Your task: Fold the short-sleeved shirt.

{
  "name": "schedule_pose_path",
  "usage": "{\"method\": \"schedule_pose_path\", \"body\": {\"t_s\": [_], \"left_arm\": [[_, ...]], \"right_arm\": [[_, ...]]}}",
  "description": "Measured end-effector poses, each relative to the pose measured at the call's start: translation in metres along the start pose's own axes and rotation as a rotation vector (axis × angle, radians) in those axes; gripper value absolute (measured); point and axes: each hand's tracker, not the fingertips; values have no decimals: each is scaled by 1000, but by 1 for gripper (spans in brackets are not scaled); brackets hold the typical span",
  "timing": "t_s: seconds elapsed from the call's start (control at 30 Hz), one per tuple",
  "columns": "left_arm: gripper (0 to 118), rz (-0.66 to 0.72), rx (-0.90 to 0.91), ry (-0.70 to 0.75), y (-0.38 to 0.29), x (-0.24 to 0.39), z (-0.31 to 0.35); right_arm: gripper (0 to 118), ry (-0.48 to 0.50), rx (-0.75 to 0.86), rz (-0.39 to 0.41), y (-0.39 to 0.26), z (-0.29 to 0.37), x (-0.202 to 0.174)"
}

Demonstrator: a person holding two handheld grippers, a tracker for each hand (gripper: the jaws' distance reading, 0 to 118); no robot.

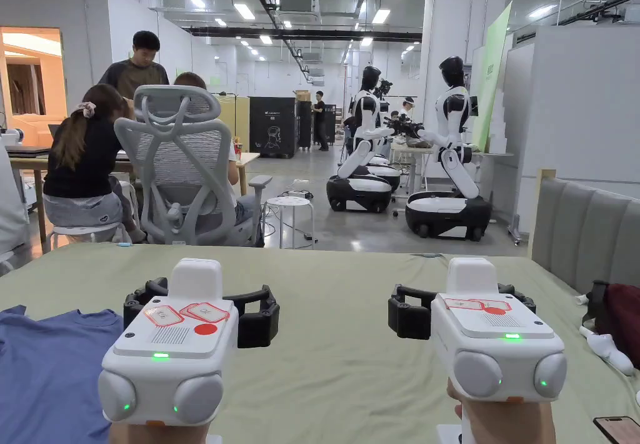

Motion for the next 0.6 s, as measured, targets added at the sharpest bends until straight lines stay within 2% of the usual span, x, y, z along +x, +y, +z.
{"method": "schedule_pose_path", "body": {"t_s": [0.23, 0.27, 0.3, 0.33, 0.37, 0.4, 0.47, 0.6], "left_arm": [[118, -4, -10, -10, -1, 1, -2], [117, -5, -11, -15, -1, 2, -2], [100, 0, -14, -52, -1, 2, -2], [62, 21, -10, -108, 0, 1, -1], [5, 16, -14, -66, -1, 2, -4], [2, 18, 6, 22, -3, 6, -6], [0, -3, 1, -35, -6, 5, -7], [0, 8, -12, -29, -7, 4, -8]], "right_arm": [[118, -15, -16, -13, -1, -2, 3], [113, -10, -19, -16, -1, 0, 4], [85, -1, -19, -16, 0, 1, 6], [48, -9, -24, -12, 1, 1, 6], [7, -47, -28, 9, 1, -1, 5], [1, -85, -6, 10, 0, 0, 7], [1, -21, -7, -31, 0, 4, 16], [1, -45, -10, -7, 1, 4, 17]]}}
